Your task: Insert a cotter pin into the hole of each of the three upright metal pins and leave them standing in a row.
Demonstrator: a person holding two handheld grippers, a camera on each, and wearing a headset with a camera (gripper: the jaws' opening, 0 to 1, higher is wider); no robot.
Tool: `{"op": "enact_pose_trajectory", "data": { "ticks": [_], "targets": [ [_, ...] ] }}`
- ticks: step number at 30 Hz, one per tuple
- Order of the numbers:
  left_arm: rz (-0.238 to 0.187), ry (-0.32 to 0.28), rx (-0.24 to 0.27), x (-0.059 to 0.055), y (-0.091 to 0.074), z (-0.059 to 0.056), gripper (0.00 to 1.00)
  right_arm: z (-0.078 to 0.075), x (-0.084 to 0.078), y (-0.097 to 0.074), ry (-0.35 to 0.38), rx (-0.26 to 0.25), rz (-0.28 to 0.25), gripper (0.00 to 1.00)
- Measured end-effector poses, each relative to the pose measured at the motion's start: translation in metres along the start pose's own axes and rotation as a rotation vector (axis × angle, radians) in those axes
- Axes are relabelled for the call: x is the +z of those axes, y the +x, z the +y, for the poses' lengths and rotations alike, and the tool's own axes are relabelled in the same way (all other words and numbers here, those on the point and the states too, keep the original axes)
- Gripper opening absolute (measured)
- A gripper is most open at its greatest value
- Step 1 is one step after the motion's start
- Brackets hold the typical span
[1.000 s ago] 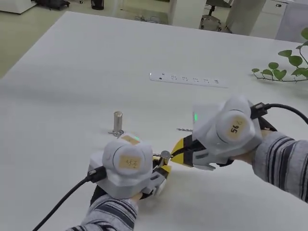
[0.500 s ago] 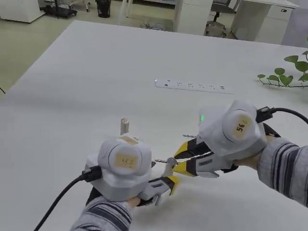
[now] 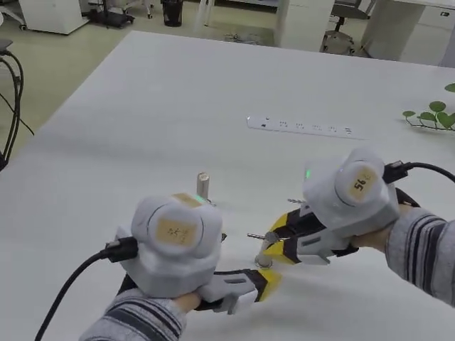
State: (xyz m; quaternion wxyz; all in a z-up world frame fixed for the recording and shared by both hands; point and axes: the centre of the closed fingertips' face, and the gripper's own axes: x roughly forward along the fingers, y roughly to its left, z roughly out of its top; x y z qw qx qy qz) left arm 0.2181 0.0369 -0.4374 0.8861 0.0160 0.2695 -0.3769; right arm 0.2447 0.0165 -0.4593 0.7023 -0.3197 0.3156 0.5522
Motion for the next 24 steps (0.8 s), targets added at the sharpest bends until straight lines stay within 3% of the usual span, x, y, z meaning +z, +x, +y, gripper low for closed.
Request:
{"op": "enact_pose_trajectory", "data": {
  "ticks": [6,16,24],
  "targets": [
    [-0.027,0.010,0.006,0.002,-0.012,-0.001,0.66,0.002,0.003,-0.001,0.051,0.034,-0.034,0.08],
    [-0.067,0.029,0.033,0.007,-0.021,0.009,0.79,0.000,0.003,-0.002,0.030,0.058,-0.026,0.08],
    [-0.061,0.027,0.056,0.006,-0.024,0.018,0.87,-0.010,0.005,-0.005,0.004,0.056,-0.009,0.08]
  ]
}}
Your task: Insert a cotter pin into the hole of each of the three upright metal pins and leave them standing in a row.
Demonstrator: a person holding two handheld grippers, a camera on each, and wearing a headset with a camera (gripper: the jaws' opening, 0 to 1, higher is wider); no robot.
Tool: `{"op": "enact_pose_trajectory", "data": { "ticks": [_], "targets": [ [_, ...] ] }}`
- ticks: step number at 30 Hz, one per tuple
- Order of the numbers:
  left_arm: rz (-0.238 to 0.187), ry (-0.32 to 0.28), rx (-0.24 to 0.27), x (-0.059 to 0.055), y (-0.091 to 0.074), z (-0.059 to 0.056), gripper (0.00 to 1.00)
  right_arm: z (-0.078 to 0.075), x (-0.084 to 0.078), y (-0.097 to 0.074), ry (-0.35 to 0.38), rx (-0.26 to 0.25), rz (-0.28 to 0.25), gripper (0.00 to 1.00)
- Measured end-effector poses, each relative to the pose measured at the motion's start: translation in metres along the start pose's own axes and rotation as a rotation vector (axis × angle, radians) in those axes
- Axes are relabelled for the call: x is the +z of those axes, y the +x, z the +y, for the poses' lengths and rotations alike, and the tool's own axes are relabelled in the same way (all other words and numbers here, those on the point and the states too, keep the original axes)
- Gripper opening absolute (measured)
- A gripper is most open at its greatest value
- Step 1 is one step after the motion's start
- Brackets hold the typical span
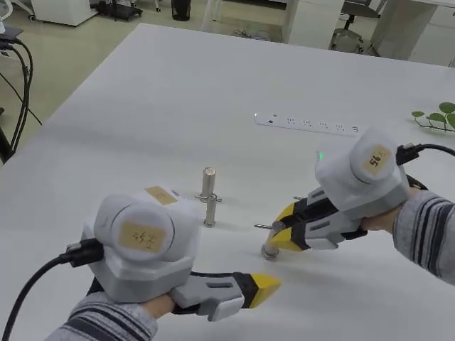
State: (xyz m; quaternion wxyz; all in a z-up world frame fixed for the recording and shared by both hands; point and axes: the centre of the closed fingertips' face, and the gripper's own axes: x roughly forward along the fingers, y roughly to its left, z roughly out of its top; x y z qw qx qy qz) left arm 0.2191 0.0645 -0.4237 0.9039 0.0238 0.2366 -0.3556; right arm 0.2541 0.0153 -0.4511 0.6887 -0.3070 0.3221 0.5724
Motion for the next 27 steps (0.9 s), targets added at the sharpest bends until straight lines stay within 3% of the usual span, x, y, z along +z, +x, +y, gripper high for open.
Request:
{"op": "enact_pose_trajectory", "data": {
  "ticks": [5,17,27],
  "targets": [
    [-0.018,-0.011,0.013,0.004,-0.002,0.006,0.90,-0.010,0.001,0.001,-0.012,0.000,0.017,0.08],
    [-0.031,0.004,0.016,0.009,-0.002,0.007,0.95,-0.030,0.003,0.005,-0.032,0.010,0.056,0.08],
    [-0.035,0.005,0.023,0.010,0.000,0.008,0.97,-0.033,0.002,0.008,-0.017,0.020,0.066,0.08]
  ]
}}
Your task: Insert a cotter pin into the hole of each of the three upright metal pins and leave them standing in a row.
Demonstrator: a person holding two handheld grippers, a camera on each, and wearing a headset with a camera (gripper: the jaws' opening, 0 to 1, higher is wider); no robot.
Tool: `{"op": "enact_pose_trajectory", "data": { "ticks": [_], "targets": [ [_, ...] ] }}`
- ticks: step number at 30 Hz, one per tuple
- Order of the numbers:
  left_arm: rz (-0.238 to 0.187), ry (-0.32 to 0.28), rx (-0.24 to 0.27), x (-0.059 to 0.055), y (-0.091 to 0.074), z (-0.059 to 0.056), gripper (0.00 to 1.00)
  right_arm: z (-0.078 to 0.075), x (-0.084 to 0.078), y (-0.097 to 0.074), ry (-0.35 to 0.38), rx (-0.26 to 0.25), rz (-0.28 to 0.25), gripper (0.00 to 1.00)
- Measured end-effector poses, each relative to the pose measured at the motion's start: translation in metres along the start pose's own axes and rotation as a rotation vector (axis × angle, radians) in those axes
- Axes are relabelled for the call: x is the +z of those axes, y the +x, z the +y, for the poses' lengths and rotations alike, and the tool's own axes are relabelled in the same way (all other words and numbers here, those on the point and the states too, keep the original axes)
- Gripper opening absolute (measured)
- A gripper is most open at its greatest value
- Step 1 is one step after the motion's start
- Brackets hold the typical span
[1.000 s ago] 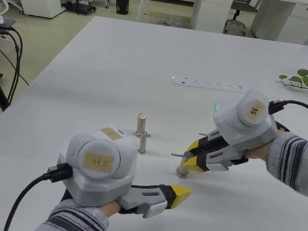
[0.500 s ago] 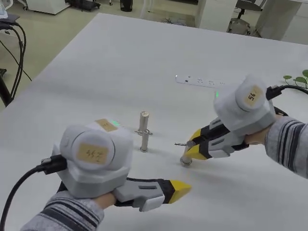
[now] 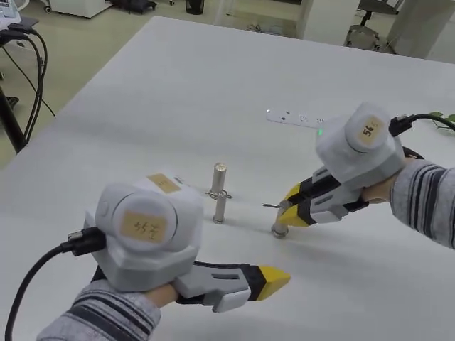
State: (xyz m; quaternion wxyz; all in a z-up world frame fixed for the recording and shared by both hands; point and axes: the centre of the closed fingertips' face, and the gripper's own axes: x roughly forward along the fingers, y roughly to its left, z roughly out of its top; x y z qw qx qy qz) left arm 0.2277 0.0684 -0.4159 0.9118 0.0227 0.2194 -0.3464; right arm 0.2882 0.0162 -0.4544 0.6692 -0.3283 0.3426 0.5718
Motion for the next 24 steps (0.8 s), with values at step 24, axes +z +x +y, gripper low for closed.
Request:
{"op": "enact_pose_trajectory", "data": {
  "ticks": [24],
  "targets": [
    [0.015,0.010,-0.009,-0.0028,0.0018,-0.0021,0.99,-0.0027,-0.0048,0.0008,0.007,0.042,0.007,0.08]
  ]
}}
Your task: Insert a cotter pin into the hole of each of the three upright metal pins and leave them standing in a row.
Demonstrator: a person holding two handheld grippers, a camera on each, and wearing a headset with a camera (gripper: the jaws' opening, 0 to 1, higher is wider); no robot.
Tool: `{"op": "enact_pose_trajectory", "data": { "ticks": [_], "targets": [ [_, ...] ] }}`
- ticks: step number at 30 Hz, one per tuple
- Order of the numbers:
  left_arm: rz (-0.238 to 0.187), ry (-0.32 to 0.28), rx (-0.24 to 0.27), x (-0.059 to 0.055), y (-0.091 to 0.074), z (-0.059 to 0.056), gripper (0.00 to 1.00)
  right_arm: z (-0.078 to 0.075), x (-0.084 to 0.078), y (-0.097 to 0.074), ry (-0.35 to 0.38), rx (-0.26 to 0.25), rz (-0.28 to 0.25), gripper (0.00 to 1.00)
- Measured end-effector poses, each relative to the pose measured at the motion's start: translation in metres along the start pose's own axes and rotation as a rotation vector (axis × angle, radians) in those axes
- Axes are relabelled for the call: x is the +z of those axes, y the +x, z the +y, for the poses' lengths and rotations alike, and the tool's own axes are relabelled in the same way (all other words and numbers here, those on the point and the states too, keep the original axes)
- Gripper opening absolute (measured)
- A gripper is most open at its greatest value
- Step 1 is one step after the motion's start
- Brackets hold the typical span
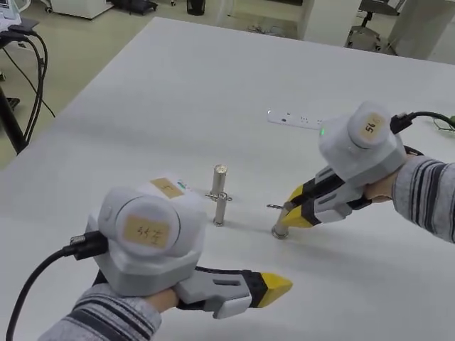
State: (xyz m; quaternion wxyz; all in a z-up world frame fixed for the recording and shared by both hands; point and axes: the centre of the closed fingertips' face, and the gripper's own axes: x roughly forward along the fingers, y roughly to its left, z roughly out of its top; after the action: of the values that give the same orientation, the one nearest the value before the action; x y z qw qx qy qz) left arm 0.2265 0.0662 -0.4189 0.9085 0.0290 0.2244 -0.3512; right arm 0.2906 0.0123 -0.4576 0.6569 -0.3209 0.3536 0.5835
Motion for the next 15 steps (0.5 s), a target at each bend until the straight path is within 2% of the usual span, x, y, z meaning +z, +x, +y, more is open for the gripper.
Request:
{"op": "enact_pose_trajectory", "data": {
  "ticks": [6,10,12,15],
  "targets": [
    [0.000,0.000,0.001,0.000,0.000,0.000,0.99,0.001,0.001,-0.001,0.008,-0.008,-0.010,0.10],
    [0.003,0.001,0.003,0.000,0.000,0.001,0.99,0.001,0.007,-0.006,0.017,-0.024,-0.043,0.22],
    [0.004,-0.003,0.004,-0.001,0.000,0.001,0.99,0.000,0.009,-0.009,0.015,-0.038,-0.049,0.23],
    [-0.002,-0.005,0.009,0.001,0.000,0.002,0.99,0.001,0.019,-0.011,0.063,-0.038,-0.104,0.24]
  ]
}}
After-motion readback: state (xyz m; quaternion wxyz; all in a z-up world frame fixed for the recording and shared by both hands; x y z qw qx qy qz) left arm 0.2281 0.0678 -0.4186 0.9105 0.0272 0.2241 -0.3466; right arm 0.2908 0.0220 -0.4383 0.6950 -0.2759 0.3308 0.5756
